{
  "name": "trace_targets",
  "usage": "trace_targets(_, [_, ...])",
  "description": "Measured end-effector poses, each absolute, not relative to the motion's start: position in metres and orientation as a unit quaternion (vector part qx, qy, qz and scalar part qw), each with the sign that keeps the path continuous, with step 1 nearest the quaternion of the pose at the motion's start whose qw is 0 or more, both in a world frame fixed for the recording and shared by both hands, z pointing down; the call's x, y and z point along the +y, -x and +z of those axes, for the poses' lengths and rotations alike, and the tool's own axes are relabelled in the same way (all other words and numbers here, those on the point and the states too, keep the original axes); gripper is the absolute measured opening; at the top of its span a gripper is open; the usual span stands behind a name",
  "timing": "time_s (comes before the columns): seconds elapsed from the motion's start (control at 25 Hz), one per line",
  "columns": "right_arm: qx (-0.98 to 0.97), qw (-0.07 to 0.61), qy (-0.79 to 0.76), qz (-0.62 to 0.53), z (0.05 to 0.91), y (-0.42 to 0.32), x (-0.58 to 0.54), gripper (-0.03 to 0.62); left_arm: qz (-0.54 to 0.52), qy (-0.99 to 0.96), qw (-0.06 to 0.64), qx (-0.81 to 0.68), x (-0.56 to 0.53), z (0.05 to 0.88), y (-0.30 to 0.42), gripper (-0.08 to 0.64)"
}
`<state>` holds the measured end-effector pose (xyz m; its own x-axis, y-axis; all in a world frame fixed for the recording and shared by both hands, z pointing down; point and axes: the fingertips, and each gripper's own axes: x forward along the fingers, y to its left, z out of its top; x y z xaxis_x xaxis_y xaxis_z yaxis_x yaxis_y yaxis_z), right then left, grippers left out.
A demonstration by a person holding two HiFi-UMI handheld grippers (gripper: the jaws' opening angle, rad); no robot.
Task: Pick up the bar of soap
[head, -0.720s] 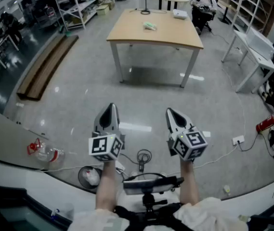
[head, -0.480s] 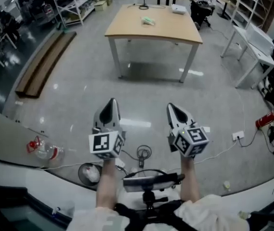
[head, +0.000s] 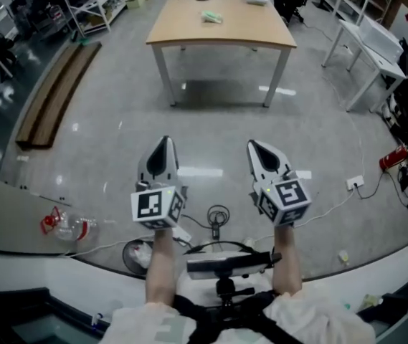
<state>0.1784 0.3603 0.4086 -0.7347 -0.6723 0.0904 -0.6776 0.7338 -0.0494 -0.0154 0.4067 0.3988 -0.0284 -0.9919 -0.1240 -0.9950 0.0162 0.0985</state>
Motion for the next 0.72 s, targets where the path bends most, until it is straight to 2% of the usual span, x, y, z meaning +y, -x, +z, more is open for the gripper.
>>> trace_targets(0.2, [-0.927,0.026,-0.371,0.051,0.416,-0.167,0.369,0.005,0.091,0.703,0.018,0.705,0.395,0.39,0.045,0.0])
trace_targets(0.44, [-0.921,0.034,-0.384,0.053,0.432,-0.156,0.327,0.003,0.089,0.713,0.0,0.695,0.344,0.409,0.067,0.0])
trace_targets(0.56, [-0.922,0.045,-0.381,0.05,0.449,-0.148,0.281,0.004,0.083,0.719,0.001,0.69,0.297,0.421,0.067,0.0])
trace_targets(0.72, [-0.924,0.038,-0.377,0.049,0.458,-0.129,0.166,0.003,0.081,0.725,0.014,0.684,0.18,0.424,0.079,0.0])
